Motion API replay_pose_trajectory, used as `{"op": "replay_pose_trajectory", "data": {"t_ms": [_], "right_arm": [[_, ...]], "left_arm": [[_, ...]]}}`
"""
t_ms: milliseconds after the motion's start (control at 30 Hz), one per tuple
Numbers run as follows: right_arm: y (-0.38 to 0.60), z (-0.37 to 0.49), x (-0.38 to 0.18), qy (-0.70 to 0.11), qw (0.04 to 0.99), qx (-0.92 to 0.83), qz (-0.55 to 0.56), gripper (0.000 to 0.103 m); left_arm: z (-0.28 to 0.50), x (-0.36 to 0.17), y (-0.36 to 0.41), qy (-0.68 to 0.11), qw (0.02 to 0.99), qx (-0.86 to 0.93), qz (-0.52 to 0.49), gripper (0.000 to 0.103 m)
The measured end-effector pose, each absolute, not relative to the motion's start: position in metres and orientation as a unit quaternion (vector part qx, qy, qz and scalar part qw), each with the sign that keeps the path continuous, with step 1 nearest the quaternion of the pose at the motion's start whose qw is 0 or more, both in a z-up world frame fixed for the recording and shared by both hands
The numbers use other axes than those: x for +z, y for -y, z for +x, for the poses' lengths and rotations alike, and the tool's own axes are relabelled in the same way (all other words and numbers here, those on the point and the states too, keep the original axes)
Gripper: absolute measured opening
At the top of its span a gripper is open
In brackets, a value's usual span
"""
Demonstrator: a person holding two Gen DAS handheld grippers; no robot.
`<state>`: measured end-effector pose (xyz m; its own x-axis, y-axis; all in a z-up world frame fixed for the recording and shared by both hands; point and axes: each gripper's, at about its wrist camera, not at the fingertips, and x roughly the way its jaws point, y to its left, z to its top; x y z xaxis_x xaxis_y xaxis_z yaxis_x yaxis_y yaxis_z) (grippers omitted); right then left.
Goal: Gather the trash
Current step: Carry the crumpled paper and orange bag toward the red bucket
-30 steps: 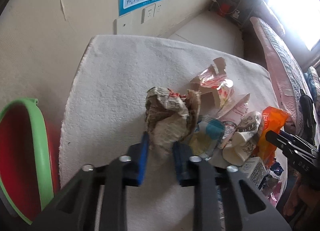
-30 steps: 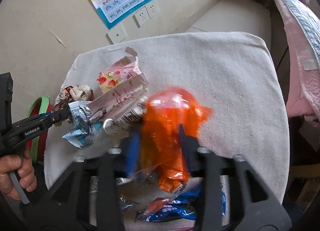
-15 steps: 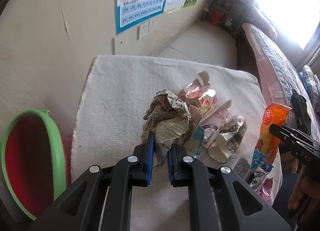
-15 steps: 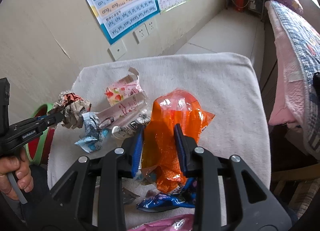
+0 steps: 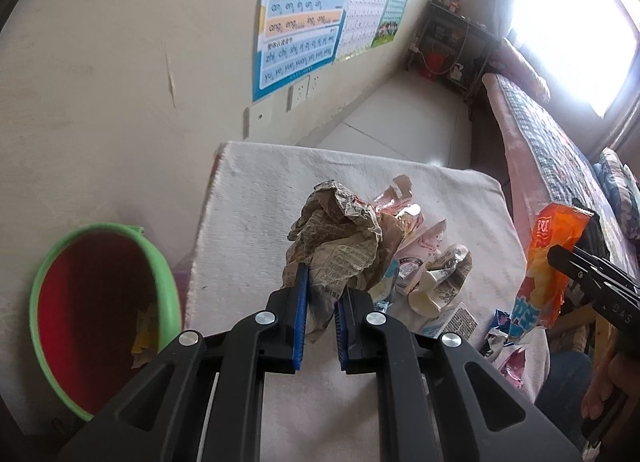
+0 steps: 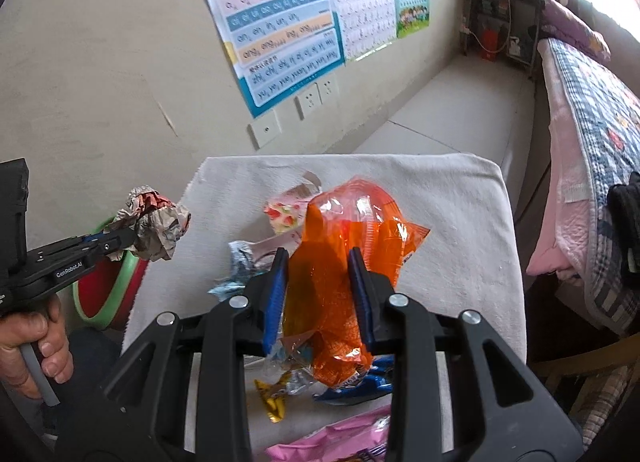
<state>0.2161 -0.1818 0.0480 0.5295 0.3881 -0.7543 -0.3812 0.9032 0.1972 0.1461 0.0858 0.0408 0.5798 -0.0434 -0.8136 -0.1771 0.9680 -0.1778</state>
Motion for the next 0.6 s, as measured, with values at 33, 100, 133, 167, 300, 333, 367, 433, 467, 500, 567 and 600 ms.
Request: {"op": "replay_pose_trajectory", "data": {"t_ms": [33,100,133,167,300,333,367,433,467,500,567,600], "right_arm": [[0.180,0.214,0.050,-0.431,0.875,0.222,0.003,0.031],[0.173,0.209,0.056,-0.426,0.875,0.229,-0.002,0.030],[0.170,0.207,0.059,-0.424,0.875,0.232,-0.004,0.030],[0.165,0.204,0.062,-0.421,0.876,0.236,-0.007,0.031],[0.148,0.197,0.072,-0.414,0.875,0.252,-0.018,0.030],[0.144,0.196,0.074,-0.412,0.875,0.256,-0.020,0.030],[0.138,0.194,0.077,-0.410,0.874,0.261,-0.023,0.030],[0.125,0.190,0.082,-0.407,0.871,0.272,-0.029,0.031],[0.119,0.188,0.083,-0.407,0.870,0.275,-0.031,0.030],[0.112,0.187,0.085,-0.408,0.868,0.281,-0.032,0.030],[0.099,0.184,0.088,-0.407,0.865,0.290,-0.035,0.030],[0.092,0.182,0.089,-0.406,0.864,0.295,-0.039,0.030]], "left_arm": [[0.143,0.042,-0.087,-0.455,0.881,0.039,-0.122,0.010],[0.136,0.045,-0.092,-0.451,0.882,0.044,-0.126,0.010],[0.132,0.047,-0.096,-0.450,0.883,0.046,-0.127,0.010],[0.129,0.049,-0.098,-0.448,0.883,0.048,-0.129,0.010],[0.112,0.053,-0.113,-0.441,0.885,0.061,-0.135,0.010],[0.108,0.055,-0.118,-0.439,0.885,0.065,-0.138,0.010],[0.105,0.055,-0.121,-0.438,0.885,0.068,-0.139,0.010],[0.098,0.056,-0.130,-0.436,0.885,0.075,-0.144,0.010],[0.093,0.057,-0.137,-0.435,0.885,0.080,-0.148,0.010],[0.090,0.057,-0.140,-0.434,0.884,0.084,-0.150,0.010],[0.084,0.058,-0.149,-0.433,0.883,0.091,-0.156,0.010],[0.080,0.059,-0.155,-0.431,0.883,0.095,-0.158,0.010]]}}
